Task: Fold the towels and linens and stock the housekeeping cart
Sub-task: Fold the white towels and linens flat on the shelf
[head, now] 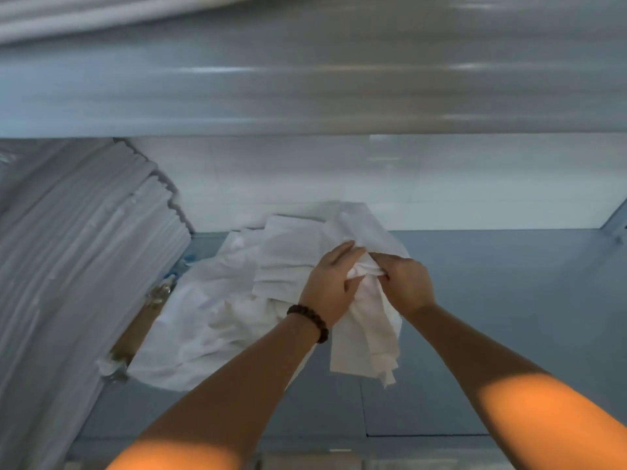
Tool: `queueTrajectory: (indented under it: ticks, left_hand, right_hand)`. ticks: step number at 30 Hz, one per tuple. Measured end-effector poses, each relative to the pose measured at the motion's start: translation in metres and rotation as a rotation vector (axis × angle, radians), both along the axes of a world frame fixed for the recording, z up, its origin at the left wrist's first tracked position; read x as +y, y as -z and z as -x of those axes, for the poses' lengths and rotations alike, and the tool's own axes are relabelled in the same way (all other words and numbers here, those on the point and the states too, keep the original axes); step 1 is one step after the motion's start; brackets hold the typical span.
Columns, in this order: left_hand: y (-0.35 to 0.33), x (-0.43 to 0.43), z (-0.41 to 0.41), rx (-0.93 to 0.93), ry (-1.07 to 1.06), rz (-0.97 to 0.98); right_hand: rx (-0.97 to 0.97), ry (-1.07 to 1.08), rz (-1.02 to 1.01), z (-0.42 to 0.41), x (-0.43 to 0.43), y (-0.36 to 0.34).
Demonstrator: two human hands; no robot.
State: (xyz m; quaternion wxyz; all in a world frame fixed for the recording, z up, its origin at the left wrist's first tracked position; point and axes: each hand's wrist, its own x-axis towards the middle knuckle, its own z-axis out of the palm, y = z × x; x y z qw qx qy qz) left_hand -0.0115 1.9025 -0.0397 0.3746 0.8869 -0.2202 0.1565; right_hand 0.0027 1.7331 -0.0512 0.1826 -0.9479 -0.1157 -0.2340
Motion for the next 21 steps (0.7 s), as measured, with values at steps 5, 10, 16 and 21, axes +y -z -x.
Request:
queueTrajectory:
  ticks: [5,10,16,21]
  left_hand:
    - [-0.005,-0.044,-0.006,-0.02,0.005,-0.004]
    - [-0.006,-0.114,-0.013,0.031,0.0,0.048]
    - [-0.004,-0.22,-0.002,0.026,0.022,0.055]
    - [0.01,-0.286,0.014,0.027,0.062,0.009]
  right_hand:
    - [-0.034,-0.023,0.019,-0.001,-0.047,-0.02]
    - [-0.056,-0.061,0.061,0.001,-0.119,-0.037]
    - [0.052,-0.08,0.189,0.01,-0.235,-0.037]
    - [0.037,-0.055,0.249,0.031,-0.308,-0.026]
